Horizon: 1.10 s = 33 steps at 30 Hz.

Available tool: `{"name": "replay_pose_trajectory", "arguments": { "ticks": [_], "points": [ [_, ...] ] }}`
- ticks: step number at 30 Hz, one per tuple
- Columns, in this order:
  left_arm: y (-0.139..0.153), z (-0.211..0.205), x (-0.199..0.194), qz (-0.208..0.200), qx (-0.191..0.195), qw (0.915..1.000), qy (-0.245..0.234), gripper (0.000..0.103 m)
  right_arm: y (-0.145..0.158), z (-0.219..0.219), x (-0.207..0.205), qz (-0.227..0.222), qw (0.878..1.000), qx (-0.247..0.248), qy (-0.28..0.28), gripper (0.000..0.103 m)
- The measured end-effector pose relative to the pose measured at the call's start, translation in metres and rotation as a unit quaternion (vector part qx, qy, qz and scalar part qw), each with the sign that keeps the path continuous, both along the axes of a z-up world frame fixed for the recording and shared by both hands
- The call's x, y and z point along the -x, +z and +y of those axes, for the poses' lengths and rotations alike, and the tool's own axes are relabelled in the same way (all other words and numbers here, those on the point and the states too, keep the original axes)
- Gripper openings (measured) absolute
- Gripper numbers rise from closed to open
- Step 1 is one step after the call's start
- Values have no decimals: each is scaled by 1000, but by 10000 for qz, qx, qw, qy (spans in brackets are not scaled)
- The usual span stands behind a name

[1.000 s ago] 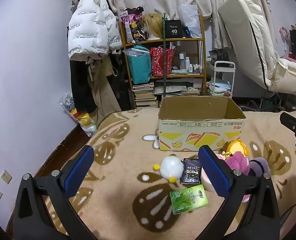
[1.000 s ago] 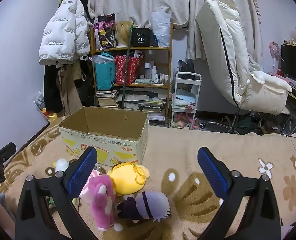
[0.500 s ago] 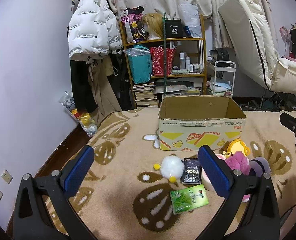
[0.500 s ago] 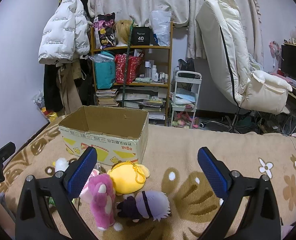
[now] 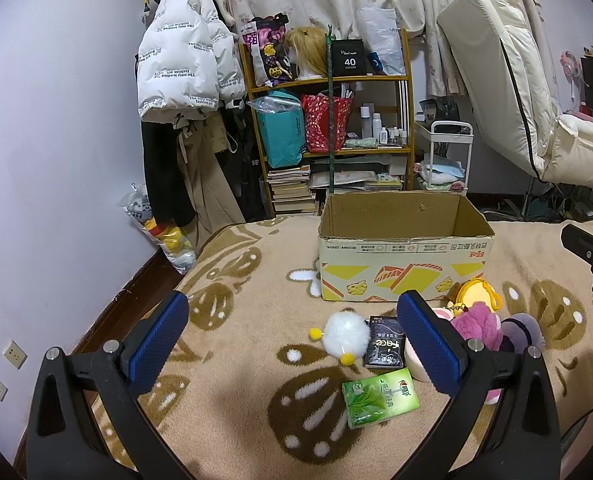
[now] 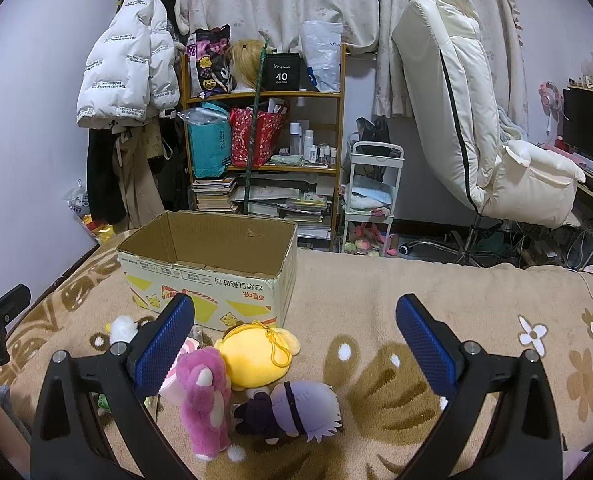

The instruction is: Organize soft objects

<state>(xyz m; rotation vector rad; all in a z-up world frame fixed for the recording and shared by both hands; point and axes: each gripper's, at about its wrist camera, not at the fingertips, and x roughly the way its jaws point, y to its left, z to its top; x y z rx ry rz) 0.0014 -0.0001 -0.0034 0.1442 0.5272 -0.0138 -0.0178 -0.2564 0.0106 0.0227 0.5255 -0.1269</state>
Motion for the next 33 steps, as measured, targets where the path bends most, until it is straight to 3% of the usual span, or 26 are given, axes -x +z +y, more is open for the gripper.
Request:
{"name": "replay_pose_trajectory", "arguments": {
  "ticks": [12, 18, 33],
  "points": [
    [-1, 0, 0, 2, -8, 10000, -5, 103, 12, 1, 0, 10, 10000, 17, 31, 103],
    [-1, 0, 0, 1, -6, 10000, -5, 103, -14, 6, -3, 7, 10000, 36, 79, 103],
    [-1, -1, 1, -27, -23, 10000, -4, 103, -12, 5, -3, 22, 10000, 35, 65, 103]
  ]
}}
